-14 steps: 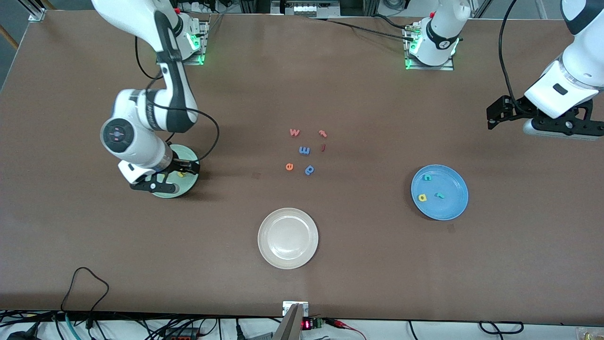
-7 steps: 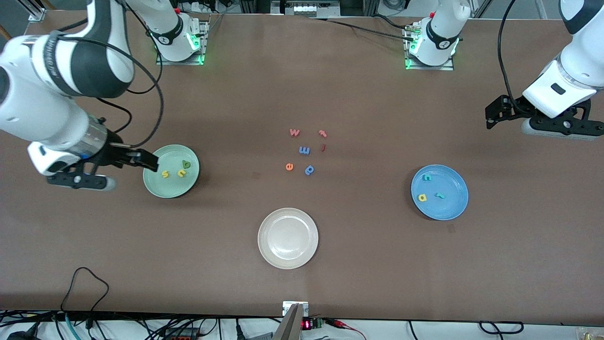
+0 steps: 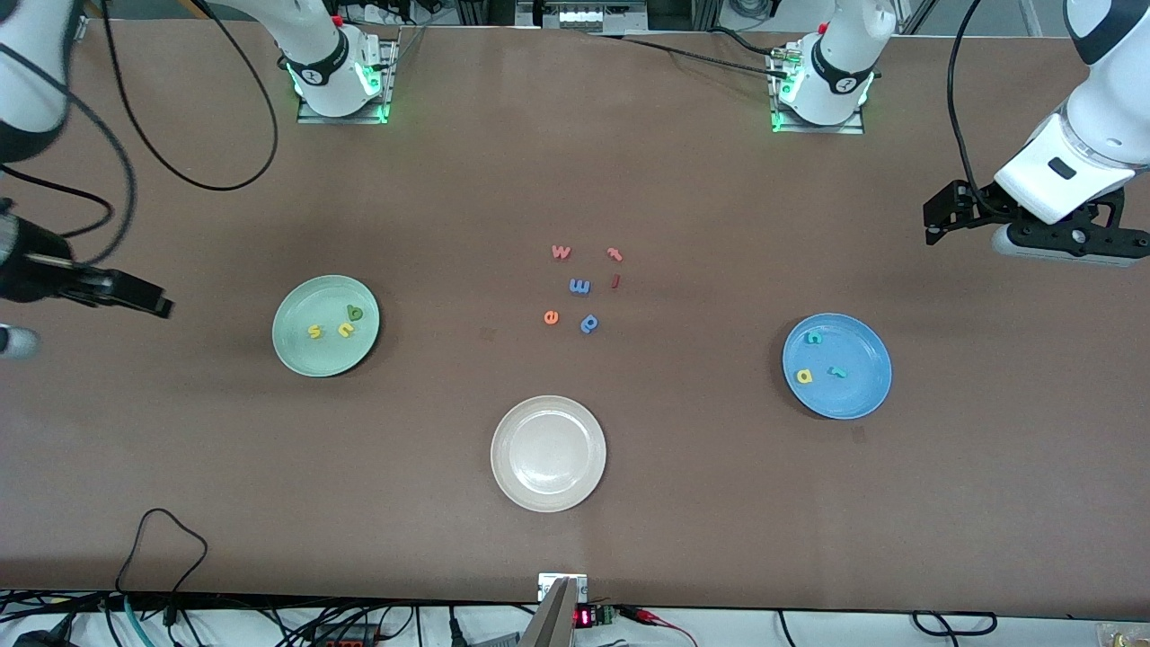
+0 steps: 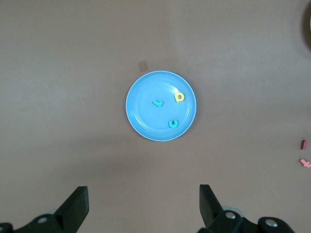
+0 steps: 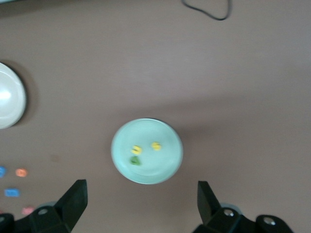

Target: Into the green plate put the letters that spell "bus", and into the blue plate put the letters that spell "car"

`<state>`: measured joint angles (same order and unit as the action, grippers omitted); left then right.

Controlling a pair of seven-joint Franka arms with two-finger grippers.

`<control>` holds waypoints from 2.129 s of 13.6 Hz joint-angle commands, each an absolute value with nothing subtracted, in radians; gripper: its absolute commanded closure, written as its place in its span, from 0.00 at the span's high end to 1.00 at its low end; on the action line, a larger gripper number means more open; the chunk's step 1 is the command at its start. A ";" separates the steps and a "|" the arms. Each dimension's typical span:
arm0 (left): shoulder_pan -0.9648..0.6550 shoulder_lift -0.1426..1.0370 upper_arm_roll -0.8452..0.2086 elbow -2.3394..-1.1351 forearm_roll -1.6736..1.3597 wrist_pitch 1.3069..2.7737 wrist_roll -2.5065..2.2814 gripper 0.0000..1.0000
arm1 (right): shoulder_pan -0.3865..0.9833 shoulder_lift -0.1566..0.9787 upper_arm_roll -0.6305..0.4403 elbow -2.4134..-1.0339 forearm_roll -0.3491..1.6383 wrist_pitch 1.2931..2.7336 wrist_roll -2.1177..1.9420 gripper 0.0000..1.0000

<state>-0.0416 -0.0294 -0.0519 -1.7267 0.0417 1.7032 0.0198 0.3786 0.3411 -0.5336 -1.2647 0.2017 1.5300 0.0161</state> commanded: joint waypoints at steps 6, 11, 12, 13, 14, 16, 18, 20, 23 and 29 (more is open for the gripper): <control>-0.051 -0.037 -0.051 -1.710 0.063 1.666 0.020 1.00 | -0.155 0.143 0.025 -1.459 0.043 1.594 -0.045 1.00; -0.049 -0.037 -0.049 -1.710 0.061 1.654 0.020 1.00 | -0.071 0.077 -0.049 -1.558 0.037 1.630 -0.035 1.00; -0.051 -0.038 -0.051 -1.710 0.061 1.652 0.018 1.00 | -0.054 0.066 -0.064 -1.568 0.038 1.634 -0.035 1.00; -0.051 -0.037 -0.051 -1.710 0.061 1.652 0.018 1.00 | -0.051 0.066 -0.069 -1.568 0.038 1.631 -0.034 1.00; -0.051 -0.037 -0.051 -1.709 0.061 1.652 0.018 1.00 | -0.051 0.066 -0.066 -1.566 0.037 1.622 -0.029 1.00; -0.052 -0.037 -0.051 -1.707 0.061 1.652 0.018 1.00 | -0.051 0.029 -0.064 -1.613 0.034 1.621 -0.005 1.00; -0.052 -0.037 -0.051 -1.707 0.061 1.652 0.018 1.00 | -0.051 -0.017 -0.063 -1.679 0.032 1.646 -0.006 1.00; -0.052 -0.037 -0.051 -1.707 0.061 1.652 0.018 1.00 | -0.051 -0.035 -0.058 -1.706 0.029 1.645 -0.006 1.00; -0.051 -0.037 -0.051 -1.707 0.061 1.651 0.020 1.00 | -0.052 -0.037 -0.058 -1.701 0.026 1.643 -0.023 1.00; -0.051 -0.037 -0.051 -1.707 0.061 1.649 0.020 1.00 | -0.028 -0.017 -0.051 -1.683 -0.028 1.641 -0.023 1.00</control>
<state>-0.0426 -0.0305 -0.0523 -1.7217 0.0418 1.6702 0.0201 -0.0400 -0.0103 -0.0513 -1.6720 -0.0092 1.6301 -0.0264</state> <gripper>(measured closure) 0.000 0.000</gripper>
